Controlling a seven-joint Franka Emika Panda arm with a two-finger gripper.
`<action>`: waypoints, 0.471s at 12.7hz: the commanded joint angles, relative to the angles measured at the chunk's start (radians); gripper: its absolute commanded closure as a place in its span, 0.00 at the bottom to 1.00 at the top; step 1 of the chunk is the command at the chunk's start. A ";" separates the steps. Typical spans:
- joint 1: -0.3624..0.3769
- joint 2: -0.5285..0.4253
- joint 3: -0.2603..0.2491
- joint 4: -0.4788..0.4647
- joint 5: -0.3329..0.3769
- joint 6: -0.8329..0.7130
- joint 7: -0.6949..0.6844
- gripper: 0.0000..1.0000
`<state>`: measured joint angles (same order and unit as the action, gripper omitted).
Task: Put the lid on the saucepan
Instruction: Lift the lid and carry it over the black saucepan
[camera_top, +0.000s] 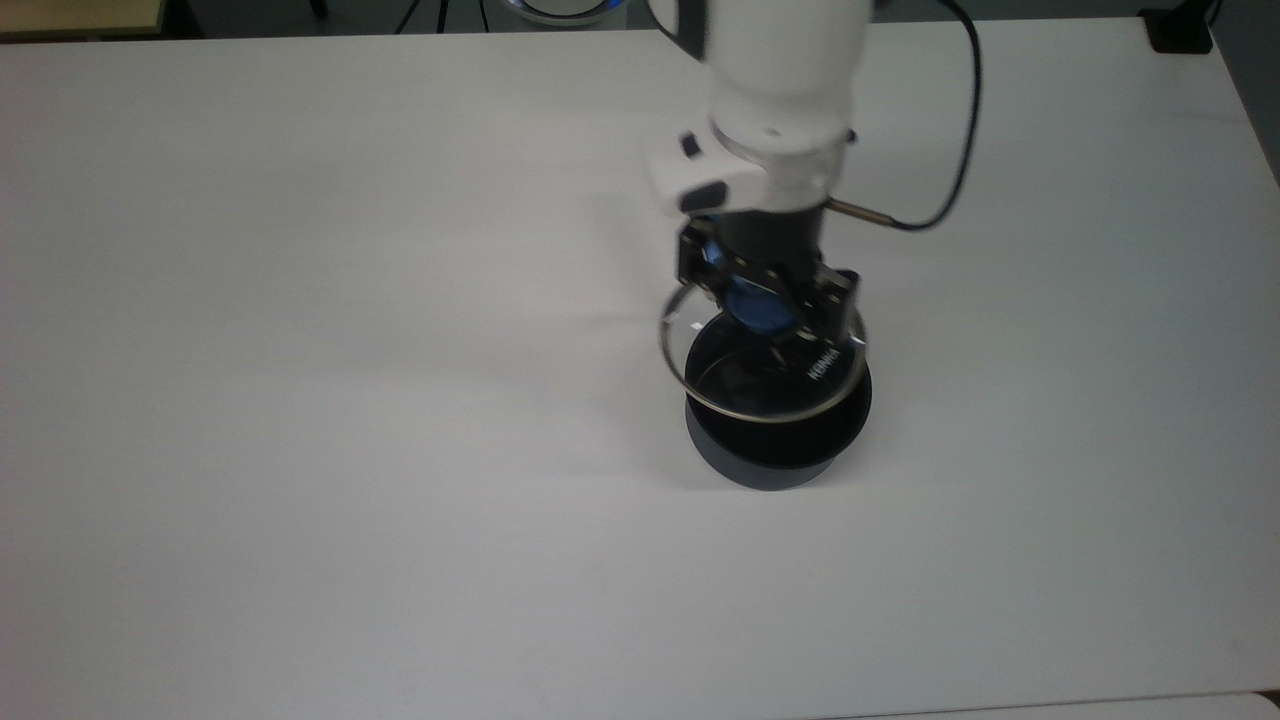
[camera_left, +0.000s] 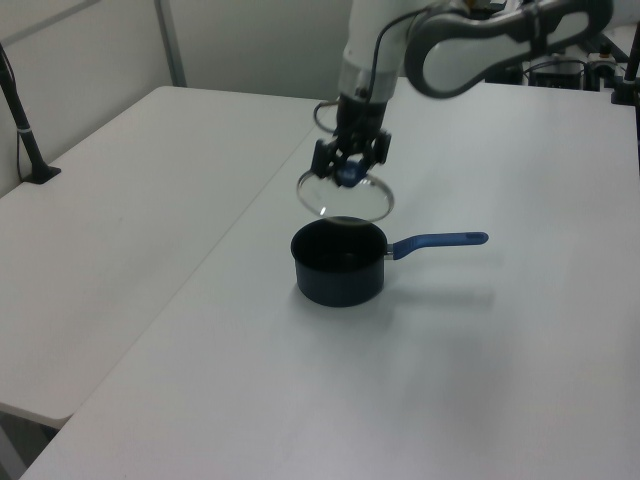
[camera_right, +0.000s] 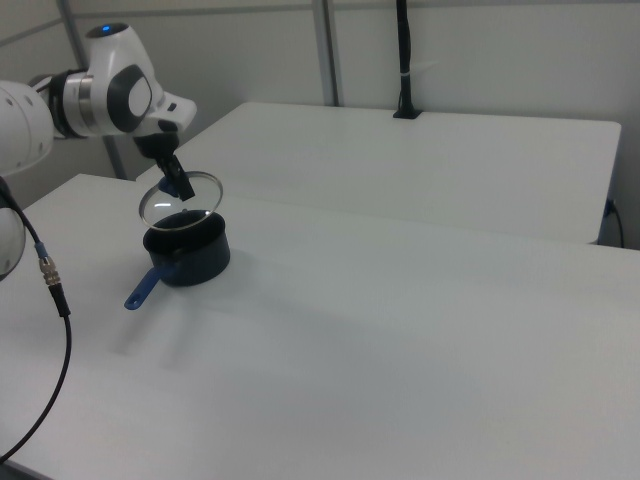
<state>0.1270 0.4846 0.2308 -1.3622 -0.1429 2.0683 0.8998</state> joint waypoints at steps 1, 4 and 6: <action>0.080 0.083 -0.056 0.066 -0.001 0.050 0.048 0.60; 0.091 0.107 -0.057 0.063 -0.001 0.053 0.050 0.60; 0.091 0.127 -0.057 0.051 -0.001 0.053 0.050 0.60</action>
<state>0.1971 0.5887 0.1966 -1.3232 -0.1429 2.1194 0.9305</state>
